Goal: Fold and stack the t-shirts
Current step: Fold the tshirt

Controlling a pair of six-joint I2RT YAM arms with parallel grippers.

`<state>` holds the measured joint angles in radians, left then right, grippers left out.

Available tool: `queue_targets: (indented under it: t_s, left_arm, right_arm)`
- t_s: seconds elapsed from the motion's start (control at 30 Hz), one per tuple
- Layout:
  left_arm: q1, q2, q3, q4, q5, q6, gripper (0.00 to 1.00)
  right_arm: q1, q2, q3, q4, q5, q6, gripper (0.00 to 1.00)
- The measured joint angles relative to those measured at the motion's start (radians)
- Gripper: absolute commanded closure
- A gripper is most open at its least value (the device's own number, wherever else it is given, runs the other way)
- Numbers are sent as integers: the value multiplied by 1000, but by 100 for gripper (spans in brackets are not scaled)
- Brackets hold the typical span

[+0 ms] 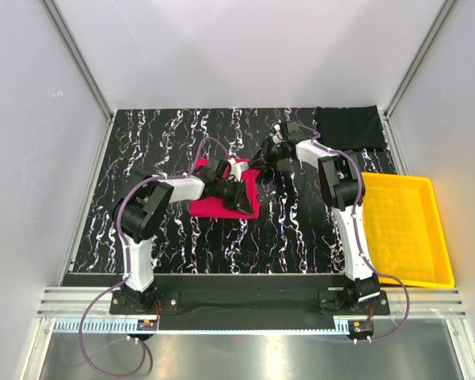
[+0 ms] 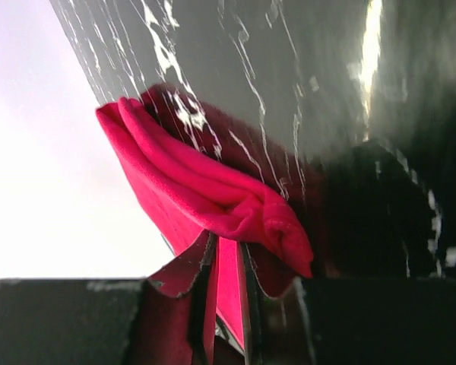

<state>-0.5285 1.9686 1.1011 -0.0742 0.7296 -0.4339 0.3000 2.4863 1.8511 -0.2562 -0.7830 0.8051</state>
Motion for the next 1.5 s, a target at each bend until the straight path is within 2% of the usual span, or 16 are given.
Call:
queue_targets:
  t_s: [0.13,0.23,0.27,0.33,0.37,0.5,0.63,0.73,0.83,1.07,1.17,1.2,1.23,1.3,1.47,1.5]
  left_arm:
    - [-16,-4,-18,-2,3,-2,71]
    - [-16,-45,-22,-62,0,-1,66]
    - [-13,-75,-21,-91,0,-1,65]
    - [14,-164,-18,-148,2,-2,62]
    - [39,-216,-10,-175,2,-2,60]
    - [184,-410,26,-233,-10,9,52]
    - [350,-540,-4,-248,-45,23,51]
    - [422,-529,-69,-260,-69,38,50]
    - [462,-446,-138,-277,-85,44,50]
    - [496,-275,-188,-233,-93,21,50]
    - [496,-243,-212,-171,-85,-2,67]
    - [496,-237,-232,-149,-77,-10,81]
    - [496,-235,-241,-141,-74,-17,88]
    - [496,-234,-294,-89,-47,-52,92]
    - [459,-267,-423,26,35,-148,95]
    - [436,-286,-449,39,36,-165,96]
  right_arm:
    - [-8,32,75,-43,-6,-33,77]
    - [-16,31,93,-84,8,-62,68]
    - [-19,25,94,-99,13,-71,62]
    - [-25,-4,83,-137,35,-93,57]
    - [-29,-28,70,-156,50,-104,49]
    - [-61,-198,-51,-225,118,-165,39]
    - [-101,-376,-161,-273,159,-229,38]
    - [-116,-507,-294,-280,172,-263,35]
    - [-111,-616,-454,-292,169,-282,34]
    - [-103,-868,-824,-284,135,-278,31]
    - [-103,-972,-917,-275,133,-271,31]
    - [-103,-1005,-949,-263,132,-266,30]
    - [-102,-1024,-967,-261,131,-264,28]
    - [-102,-1049,-1008,-240,131,-244,26]
    - [-102,-1085,-1142,-114,131,-149,20]
    - [-102,-1092,-1173,-80,130,-124,7]
